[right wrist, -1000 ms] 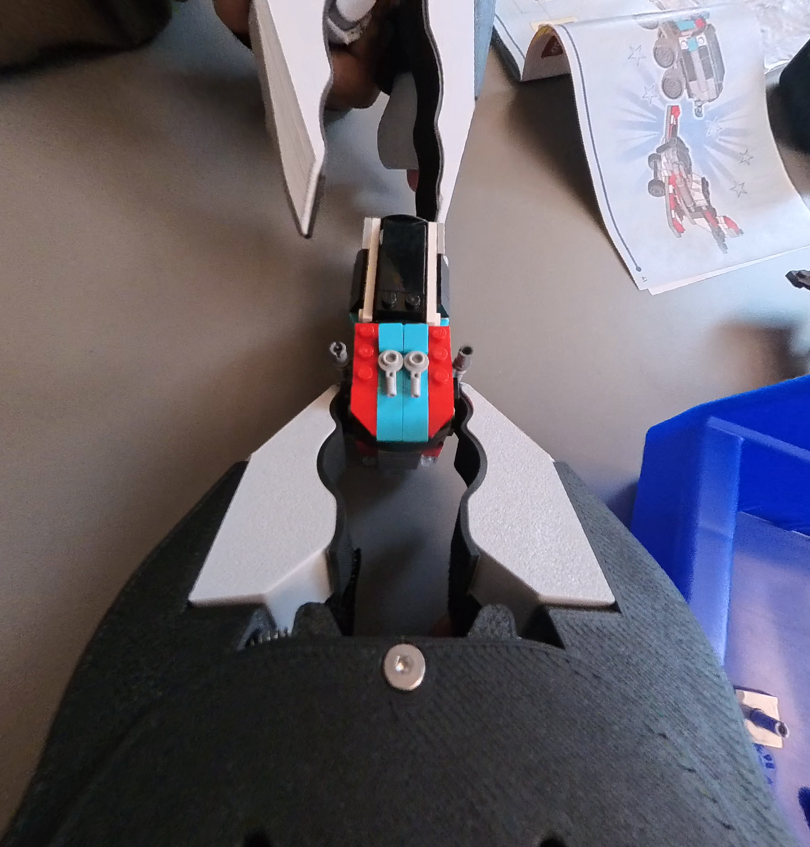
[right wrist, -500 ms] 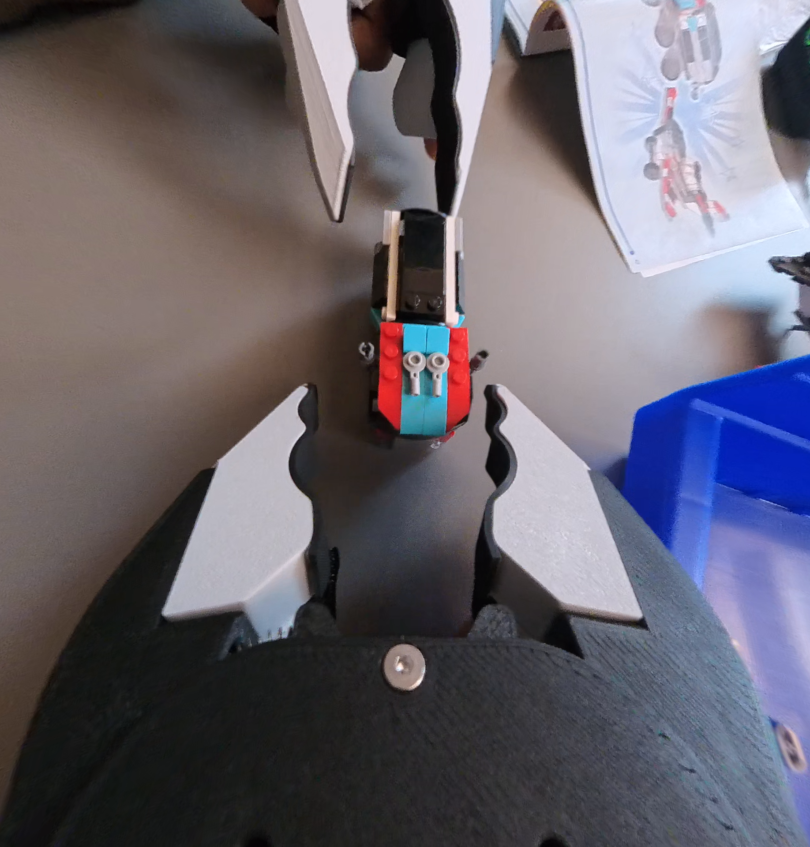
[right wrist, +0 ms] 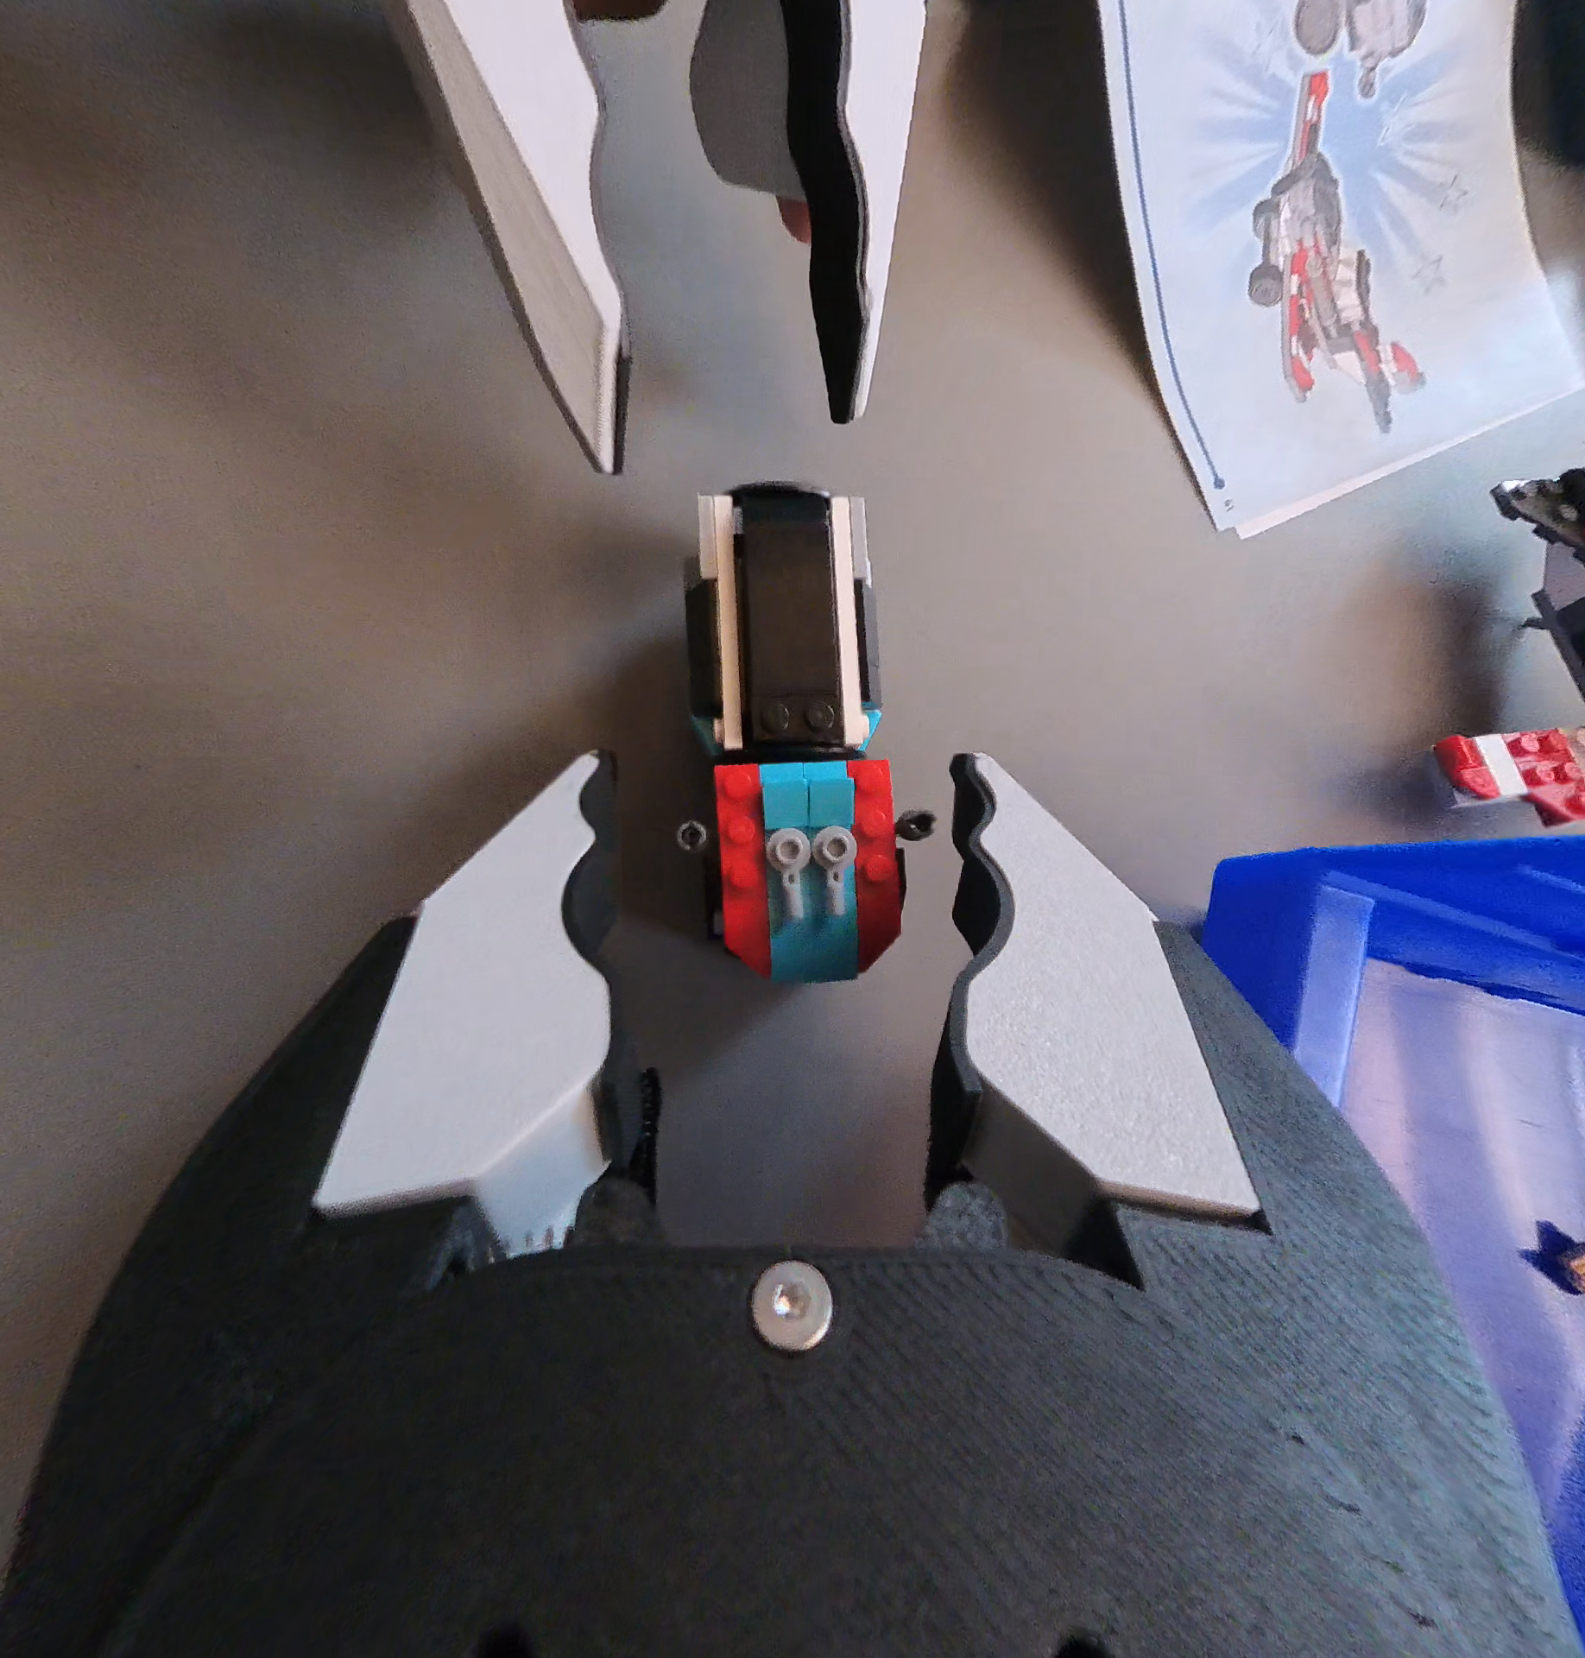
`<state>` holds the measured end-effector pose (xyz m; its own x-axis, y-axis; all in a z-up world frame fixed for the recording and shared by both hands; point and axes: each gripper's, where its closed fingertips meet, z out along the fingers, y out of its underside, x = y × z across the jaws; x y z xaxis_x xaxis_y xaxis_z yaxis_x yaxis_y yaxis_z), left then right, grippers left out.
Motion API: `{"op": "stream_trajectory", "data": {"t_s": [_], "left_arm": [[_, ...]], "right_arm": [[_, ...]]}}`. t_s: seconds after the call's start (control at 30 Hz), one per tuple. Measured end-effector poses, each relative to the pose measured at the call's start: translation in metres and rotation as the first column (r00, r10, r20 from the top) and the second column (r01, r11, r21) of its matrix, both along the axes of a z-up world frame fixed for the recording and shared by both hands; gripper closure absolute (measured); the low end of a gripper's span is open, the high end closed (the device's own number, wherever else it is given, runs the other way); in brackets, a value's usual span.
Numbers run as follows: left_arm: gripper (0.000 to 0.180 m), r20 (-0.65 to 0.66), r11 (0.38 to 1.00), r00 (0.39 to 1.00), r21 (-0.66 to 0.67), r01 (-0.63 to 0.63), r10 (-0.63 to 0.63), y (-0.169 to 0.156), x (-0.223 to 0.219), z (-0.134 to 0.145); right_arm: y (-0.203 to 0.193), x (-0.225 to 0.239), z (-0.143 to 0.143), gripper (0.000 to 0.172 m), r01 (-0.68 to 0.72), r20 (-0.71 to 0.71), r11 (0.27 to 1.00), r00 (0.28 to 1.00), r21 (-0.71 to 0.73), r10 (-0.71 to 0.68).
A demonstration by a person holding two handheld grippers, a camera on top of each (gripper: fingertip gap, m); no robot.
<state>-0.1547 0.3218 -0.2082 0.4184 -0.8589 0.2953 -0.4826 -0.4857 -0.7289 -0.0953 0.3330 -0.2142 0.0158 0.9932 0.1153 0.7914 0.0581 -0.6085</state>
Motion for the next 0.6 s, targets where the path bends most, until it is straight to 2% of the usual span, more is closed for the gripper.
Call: {"op": "stream_trajectory", "data": {"t_s": [0.3,0.6], "left_arm": [[0.122,-0.004,1.000,1.000,-0.006,0.006,-0.006,-0.0010,-0.0004,-0.0026],[0.122,-0.011,1.000,1.000,-0.004,0.017,-0.017,-0.0027,0.0007,-0.0034]], "right_arm": [[-0.0023,-0.0076,-0.0037,0.108,-0.025,0.107,0.999,0.994,-0.031,0.028],[-0.0015,-0.0088,-0.0106,0.121,-0.030,0.131,0.999,0.991,-0.034,0.034]]}}
